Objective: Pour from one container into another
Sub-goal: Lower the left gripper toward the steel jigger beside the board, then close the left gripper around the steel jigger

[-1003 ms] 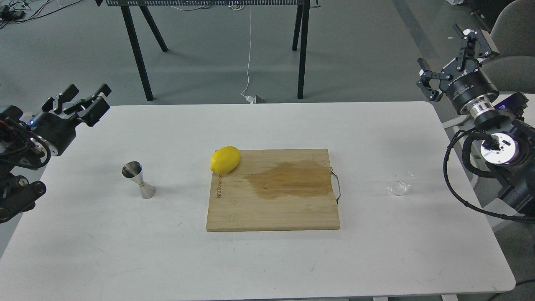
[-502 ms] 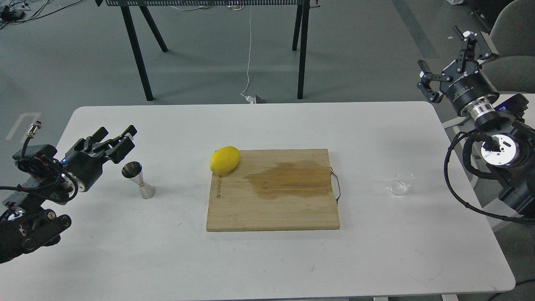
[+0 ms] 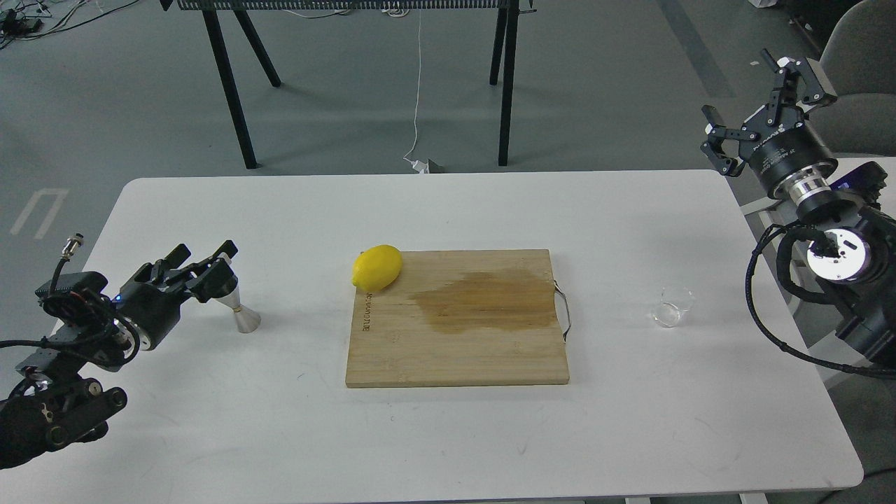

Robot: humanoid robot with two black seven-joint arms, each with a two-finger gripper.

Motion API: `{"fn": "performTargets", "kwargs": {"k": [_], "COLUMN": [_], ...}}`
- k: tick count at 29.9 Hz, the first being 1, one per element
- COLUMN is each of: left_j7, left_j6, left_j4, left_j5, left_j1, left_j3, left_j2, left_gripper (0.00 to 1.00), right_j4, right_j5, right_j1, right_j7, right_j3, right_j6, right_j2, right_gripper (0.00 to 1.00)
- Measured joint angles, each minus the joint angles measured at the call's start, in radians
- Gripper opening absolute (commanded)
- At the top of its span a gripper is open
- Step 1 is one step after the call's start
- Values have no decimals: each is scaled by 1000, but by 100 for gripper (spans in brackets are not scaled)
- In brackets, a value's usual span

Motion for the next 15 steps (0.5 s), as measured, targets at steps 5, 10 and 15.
{"fn": "performTargets", "kwargs": {"k": [5, 10, 15], "left_j7": [0, 0, 0], "left_j6": [0, 0, 0], "left_j4": [0, 0, -1], "left_j5": [37, 45, 46], "left_j1": [10, 13, 22], "left_j3": [-1, -1, 0], "left_j2": [-17, -19, -20], "left_gripper": [100, 100, 100], "right_j4": [0, 0, 0], "right_j5": [0, 0, 0], "right_j1": [1, 0, -9], "right_j7": [0, 0, 0], "right_j3": [0, 0, -1], "right_j6": [0, 0, 0], "right_j2": [0, 0, 0], "right_gripper": [99, 99, 99]}}
